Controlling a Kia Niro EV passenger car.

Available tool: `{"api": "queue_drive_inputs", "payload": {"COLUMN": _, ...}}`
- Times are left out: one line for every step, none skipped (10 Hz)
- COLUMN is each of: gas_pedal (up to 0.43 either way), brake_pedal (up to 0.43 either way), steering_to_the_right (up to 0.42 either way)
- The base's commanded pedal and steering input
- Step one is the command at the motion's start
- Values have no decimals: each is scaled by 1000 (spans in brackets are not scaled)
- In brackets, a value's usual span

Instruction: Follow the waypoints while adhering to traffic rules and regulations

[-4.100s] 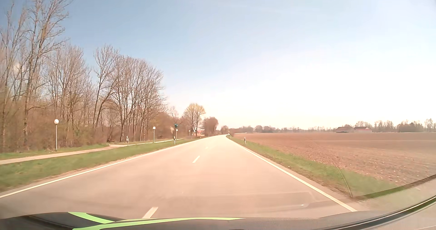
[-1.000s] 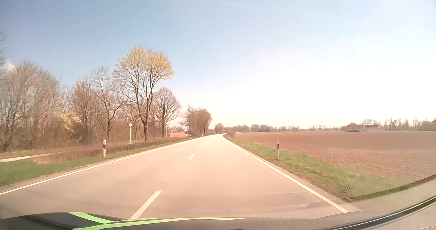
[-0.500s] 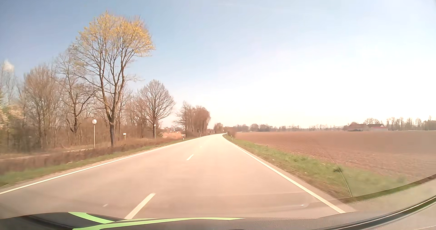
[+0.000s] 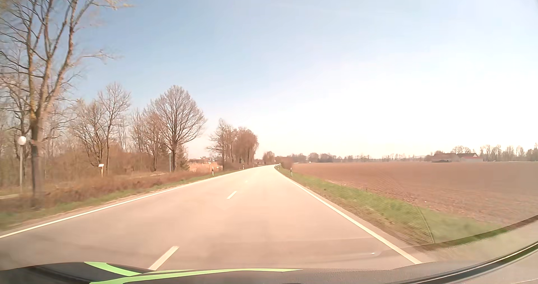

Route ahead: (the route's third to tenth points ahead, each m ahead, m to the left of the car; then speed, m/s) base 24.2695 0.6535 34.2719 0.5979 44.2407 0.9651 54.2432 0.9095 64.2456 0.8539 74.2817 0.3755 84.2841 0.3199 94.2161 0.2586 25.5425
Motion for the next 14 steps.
{"api": "queue_drive_inputs", "payload": {"gas_pedal": 398, "brake_pedal": 0, "steering_to_the_right": 1}}
{"api": "queue_drive_inputs", "payload": {"gas_pedal": 378, "brake_pedal": 0, "steering_to_the_right": 1}}
{"api": "queue_drive_inputs", "payload": {"gas_pedal": 378, "brake_pedal": 0, "steering_to_the_right": 1}}
{"api": "queue_drive_inputs", "payload": {"gas_pedal": 358, "brake_pedal": 0, "steering_to_the_right": 1}}
{"api": "queue_drive_inputs", "payload": {"gas_pedal": 350, "brake_pedal": 0, "steering_to_the_right": 1}}
{"api": "queue_drive_inputs", "payload": {"gas_pedal": 339, "brake_pedal": 0, "steering_to_the_right": 1}}
{"api": "queue_drive_inputs", "payload": {"gas_pedal": 339, "brake_pedal": 0, "steering_to_the_right": 1}}
{"api": "queue_drive_inputs", "payload": {"gas_pedal": 319, "brake_pedal": 0, "steering_to_the_right": 1}}
{"api": "queue_drive_inputs", "payload": {"gas_pedal": 287, "brake_pedal": 0, "steering_to_the_right": 1}}
{"api": "queue_drive_inputs", "payload": {"gas_pedal": 280, "brake_pedal": 0, "steering_to_the_right": 1}}
{"api": "queue_drive_inputs", "payload": {"gas_pedal": 268, "brake_pedal": 0, "steering_to_the_right": 1}}
{"api": "queue_drive_inputs", "payload": {"gas_pedal": 268, "brake_pedal": 0, "steering_to_the_right": 1}}
{"api": "queue_drive_inputs", "payload": {"gas_pedal": 260, "brake_pedal": 0, "steering_to_the_right": 1}}
{"api": "queue_drive_inputs", "payload": {"gas_pedal": 248, "brake_pedal": 0, "steering_to_the_right": 1}}
